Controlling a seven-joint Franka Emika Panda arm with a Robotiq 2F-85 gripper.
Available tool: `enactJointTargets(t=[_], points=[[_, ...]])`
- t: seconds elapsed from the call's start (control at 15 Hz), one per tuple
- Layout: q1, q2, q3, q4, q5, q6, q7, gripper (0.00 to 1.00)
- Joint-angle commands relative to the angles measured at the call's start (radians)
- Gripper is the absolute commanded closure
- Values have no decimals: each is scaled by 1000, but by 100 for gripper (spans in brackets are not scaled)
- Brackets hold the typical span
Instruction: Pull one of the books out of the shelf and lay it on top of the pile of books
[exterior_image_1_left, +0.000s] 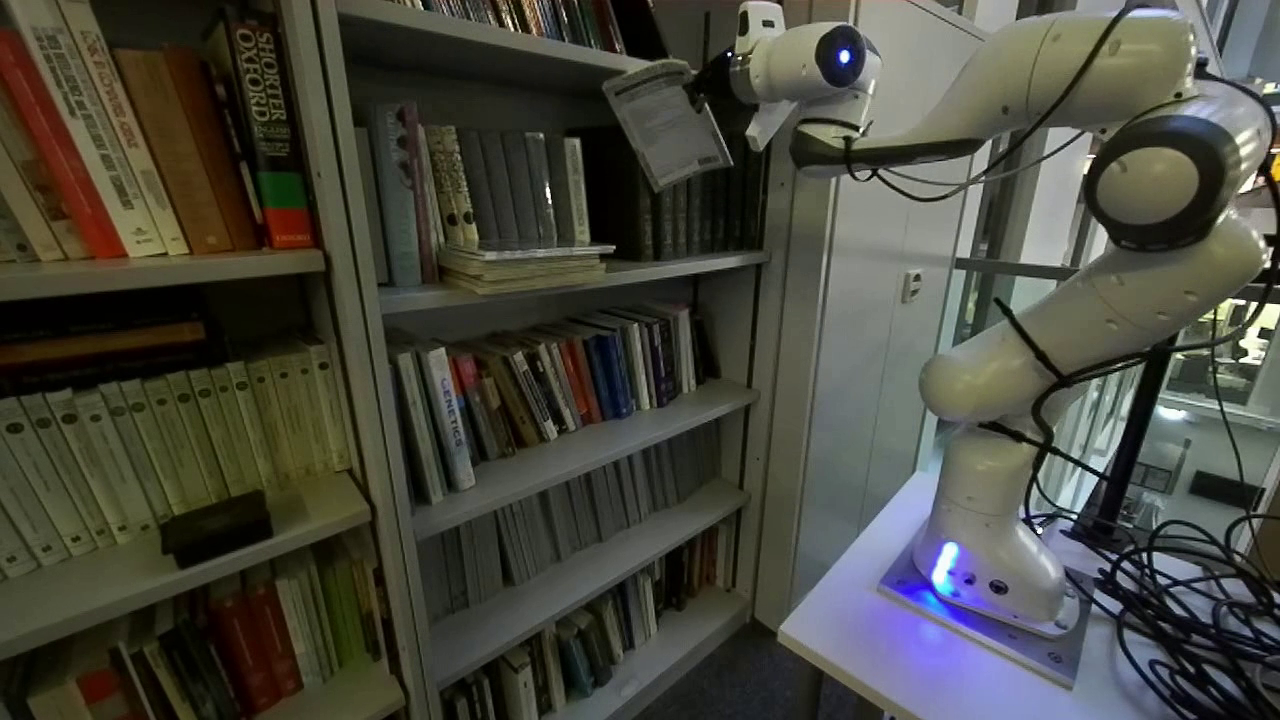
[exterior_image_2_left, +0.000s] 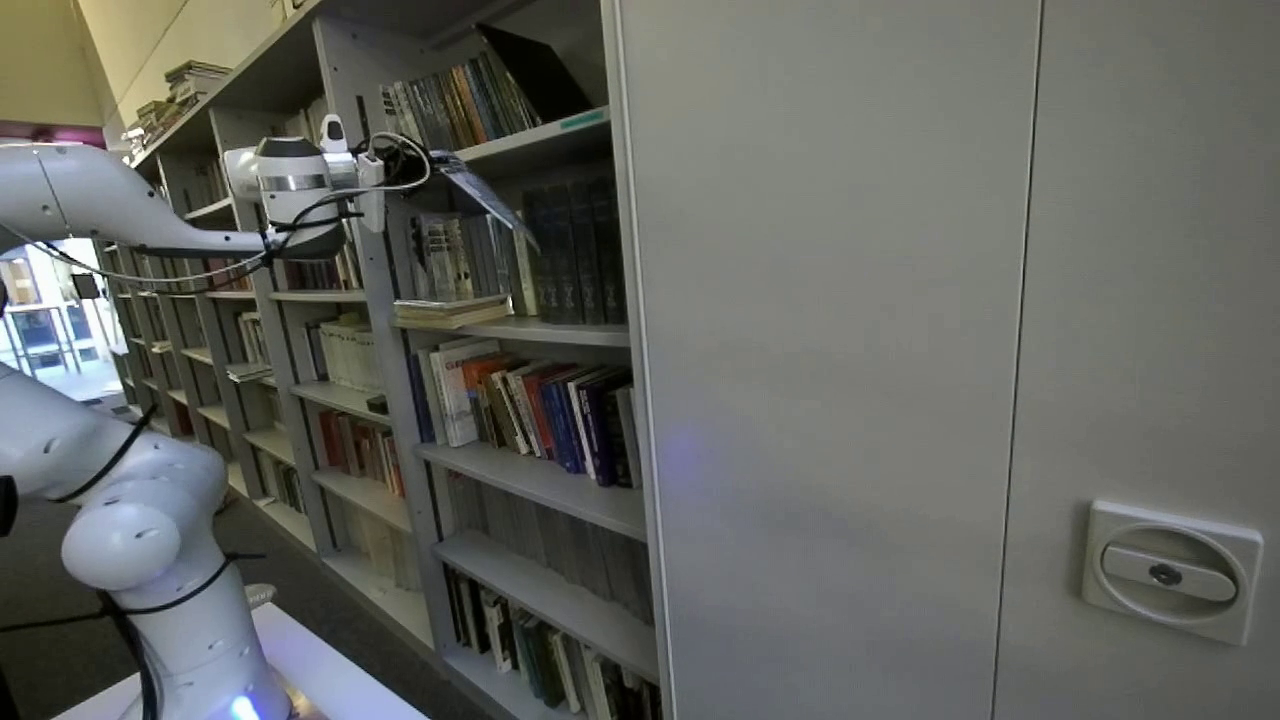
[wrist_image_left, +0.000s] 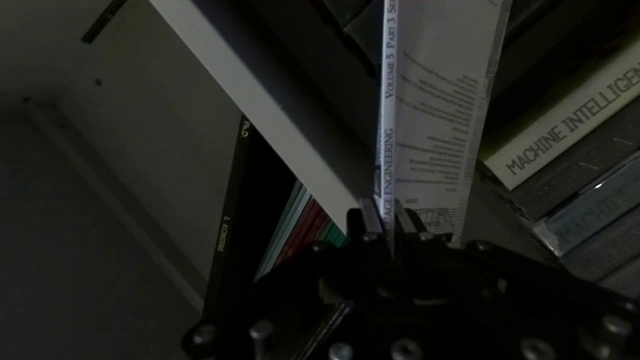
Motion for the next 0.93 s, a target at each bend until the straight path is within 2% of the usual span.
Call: enactJointTargets(t=[0.0, 0.13, 0.27, 0.4, 0.53, 0.6, 0.87], points=[[-247, -83, 92, 59, -195, 165, 205, 98], [-368, -125, 131, 110, -273, 258, 295, 98], [-480, -169, 162, 169, -298, 351, 338, 98], [-578, -210, 177, 214, -243, 441, 286, 98], [-636, -222, 180, 223, -196, 526, 168, 98], [-548, -173, 180, 218, -214, 458, 70, 98], [-511, -159, 185, 157, -275, 451, -55, 98]])
